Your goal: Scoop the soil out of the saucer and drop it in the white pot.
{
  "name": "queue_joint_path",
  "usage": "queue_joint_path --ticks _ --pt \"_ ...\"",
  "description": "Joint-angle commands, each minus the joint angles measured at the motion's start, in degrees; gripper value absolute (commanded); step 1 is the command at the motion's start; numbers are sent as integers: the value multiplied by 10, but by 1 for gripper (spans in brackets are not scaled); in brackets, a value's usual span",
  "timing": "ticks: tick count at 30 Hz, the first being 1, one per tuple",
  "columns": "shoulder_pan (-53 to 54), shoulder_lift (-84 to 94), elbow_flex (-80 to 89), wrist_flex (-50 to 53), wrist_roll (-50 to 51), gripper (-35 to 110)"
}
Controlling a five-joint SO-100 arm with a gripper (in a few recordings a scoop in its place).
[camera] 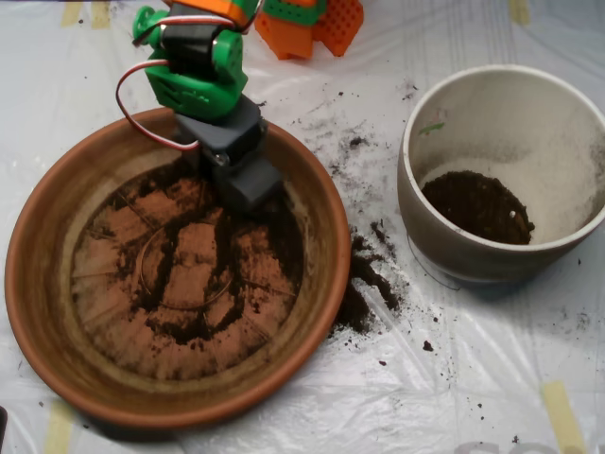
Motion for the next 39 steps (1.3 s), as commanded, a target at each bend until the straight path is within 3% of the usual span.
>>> queue_joint_path --ticks 1,7,14,19,33,39 --pt "26 43 -2 21 -14 0" --pt "-2 95 -38 36 79 0" --pt "-63 52 -241 94 357 0" --pt "-98 25 -353 183 485 0" --pt "-318 110 -545 318 596 0" --pt "-446 63 -628 350 616 0"
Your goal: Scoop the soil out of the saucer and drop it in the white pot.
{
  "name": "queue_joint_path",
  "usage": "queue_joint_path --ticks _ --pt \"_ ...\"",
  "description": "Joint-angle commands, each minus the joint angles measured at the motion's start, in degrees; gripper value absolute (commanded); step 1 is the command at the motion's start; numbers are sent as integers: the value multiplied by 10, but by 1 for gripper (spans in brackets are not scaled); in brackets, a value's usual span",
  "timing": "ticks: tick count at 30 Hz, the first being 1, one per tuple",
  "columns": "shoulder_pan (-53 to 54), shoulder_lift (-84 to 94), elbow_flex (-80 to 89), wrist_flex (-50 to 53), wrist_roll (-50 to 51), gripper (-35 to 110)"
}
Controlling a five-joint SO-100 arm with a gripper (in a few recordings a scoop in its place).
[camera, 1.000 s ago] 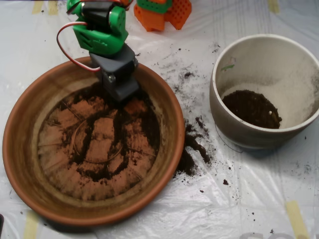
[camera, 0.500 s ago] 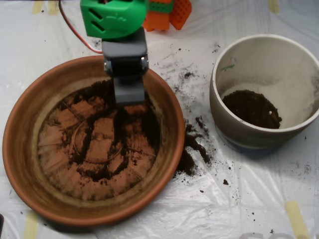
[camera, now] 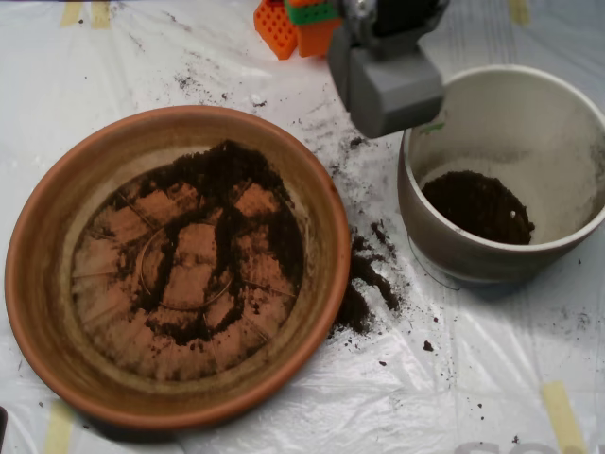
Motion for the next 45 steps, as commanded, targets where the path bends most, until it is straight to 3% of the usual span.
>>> queue_joint_path --ticks 1,3,6,11,21,29,36,45 --pt "-80 4 -77 16 4 0" --pt "-110 -18 -79 15 5 1" --pt "-134 -41 -69 16 17 17" --pt "-142 -37 -24 4 15 31" --pt "-112 3 4 -18 35 32" --pt "61 64 33 -25 77 38" --pt "227 149 303 -170 5 37" --pt "334 198 588 -304 -90 41"
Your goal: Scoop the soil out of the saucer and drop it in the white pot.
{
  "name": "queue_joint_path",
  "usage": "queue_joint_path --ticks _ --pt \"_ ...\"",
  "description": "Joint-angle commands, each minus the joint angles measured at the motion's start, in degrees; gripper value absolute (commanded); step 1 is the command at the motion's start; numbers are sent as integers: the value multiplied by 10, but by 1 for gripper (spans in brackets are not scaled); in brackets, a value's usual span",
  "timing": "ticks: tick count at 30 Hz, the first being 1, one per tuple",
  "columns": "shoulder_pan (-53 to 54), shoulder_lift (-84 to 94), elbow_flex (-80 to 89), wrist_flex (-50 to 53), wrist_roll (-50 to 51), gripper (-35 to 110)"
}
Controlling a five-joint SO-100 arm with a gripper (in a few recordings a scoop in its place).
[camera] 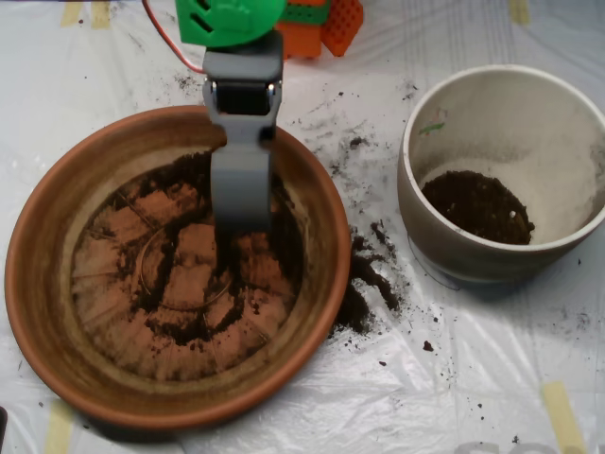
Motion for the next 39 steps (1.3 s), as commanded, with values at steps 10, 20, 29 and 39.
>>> queue_joint_path --ticks 10,20,29,39 --pt "85 -138 26 -43 -21 41" --pt "98 -345 -182 33 -8 42" --pt "112 -364 -207 57 -60 10" --pt "147 -331 -200 69 -102 7"
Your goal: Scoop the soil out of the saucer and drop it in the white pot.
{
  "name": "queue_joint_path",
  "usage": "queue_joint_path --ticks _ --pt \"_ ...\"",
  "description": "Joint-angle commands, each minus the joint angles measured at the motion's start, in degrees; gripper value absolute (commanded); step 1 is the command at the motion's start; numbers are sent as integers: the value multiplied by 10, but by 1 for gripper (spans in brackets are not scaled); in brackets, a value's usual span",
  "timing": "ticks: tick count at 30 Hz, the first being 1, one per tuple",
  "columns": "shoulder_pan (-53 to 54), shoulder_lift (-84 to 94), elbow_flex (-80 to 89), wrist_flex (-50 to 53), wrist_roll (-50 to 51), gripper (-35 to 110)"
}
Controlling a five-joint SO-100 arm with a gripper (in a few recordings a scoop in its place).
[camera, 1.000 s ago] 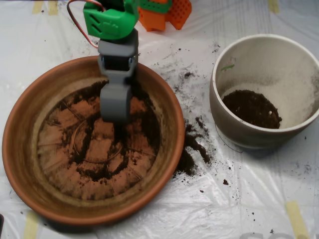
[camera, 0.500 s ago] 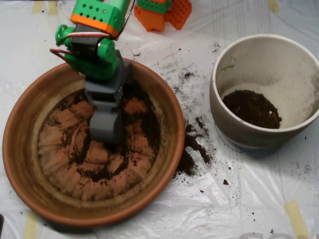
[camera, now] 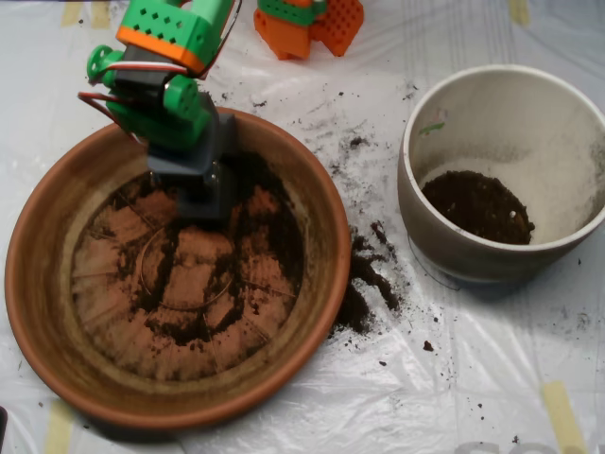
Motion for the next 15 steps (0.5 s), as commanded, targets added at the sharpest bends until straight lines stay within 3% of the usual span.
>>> queue_joint_path --ticks 1,9,15 --pt "21 44 -9 21 -25 7" --pt "-8 45 -27 86 -57 0" --pt "-47 41 -101 129 11 0"
